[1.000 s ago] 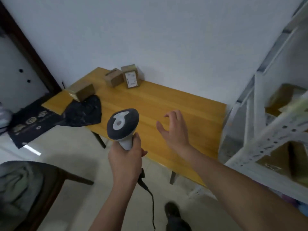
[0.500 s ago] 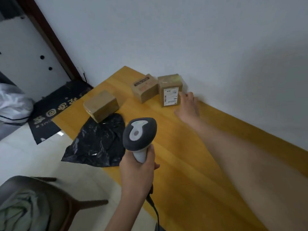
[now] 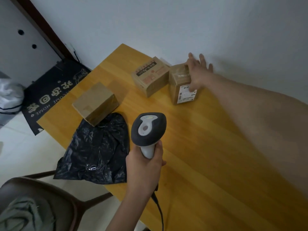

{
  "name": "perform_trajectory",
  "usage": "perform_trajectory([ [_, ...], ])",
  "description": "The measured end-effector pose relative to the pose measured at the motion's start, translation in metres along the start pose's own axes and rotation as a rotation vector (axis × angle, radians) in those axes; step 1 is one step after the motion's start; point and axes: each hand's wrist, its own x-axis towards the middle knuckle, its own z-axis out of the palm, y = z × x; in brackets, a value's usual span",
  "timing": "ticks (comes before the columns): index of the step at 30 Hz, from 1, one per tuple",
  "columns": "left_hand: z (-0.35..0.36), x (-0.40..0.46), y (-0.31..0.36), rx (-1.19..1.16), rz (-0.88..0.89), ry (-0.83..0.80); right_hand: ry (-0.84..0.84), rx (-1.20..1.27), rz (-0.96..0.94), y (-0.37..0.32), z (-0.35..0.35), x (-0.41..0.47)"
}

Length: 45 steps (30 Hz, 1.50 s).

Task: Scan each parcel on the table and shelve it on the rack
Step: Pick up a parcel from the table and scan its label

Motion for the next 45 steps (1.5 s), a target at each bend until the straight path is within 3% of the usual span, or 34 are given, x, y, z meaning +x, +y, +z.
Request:
perform_trajectory([
  [5, -0.006, -0.014, 0.004, 0.011, 0.001, -0.051, 0.021, 0.146, -0.004, 0.010, 0.002, -0.040],
  [12, -0.038, -0.081, 0.001, -0.005, 0.083, -0.080, 0.069, 1.211, 0.298, 0.014, 0.045, -0.182],
  [15, -0.057, -0.132, -0.006, -0.056, 0.109, -0.101, 0.084, 1.459, 0.321, 0.004, 0.057, -0.256],
  [23, -0.086, -0.274, -0.014, -0.107, 0.149, -0.206, 0.161, 1.628, 0.279, -0.019, 0.074, -0.437],
  [29, -0.079, -0.346, -0.019, -0.068, 0.199, -0.281, 0.211, 1.673, 0.295, -0.008, 0.082, -0.521],
  [32, -0.070, -0.371, -0.021, -0.070, 0.204, -0.285, 0.236, 1.841, 0.346, 0.005, 0.088, -0.546],
  [35, -0.056, -0.393, -0.022, -0.065, 0.200, -0.283, 0.197, 1.894, 0.496, 0.015, 0.107, -0.569],
  [37, -0.043, -0.407, -0.024, -0.066, 0.191, -0.280, 0.172, 1.867, 0.683, 0.023, 0.134, -0.582],
  [42, -0.004, -0.439, -0.044, -0.060, 0.115, -0.208, 0.182, 2.059, 1.143, 0.056, 0.197, -0.624],
  [45, 0.026, -0.457, -0.059, -0.058, 0.062, -0.168, 0.175, 2.053, 1.183, 0.079, 0.227, -0.643],
])
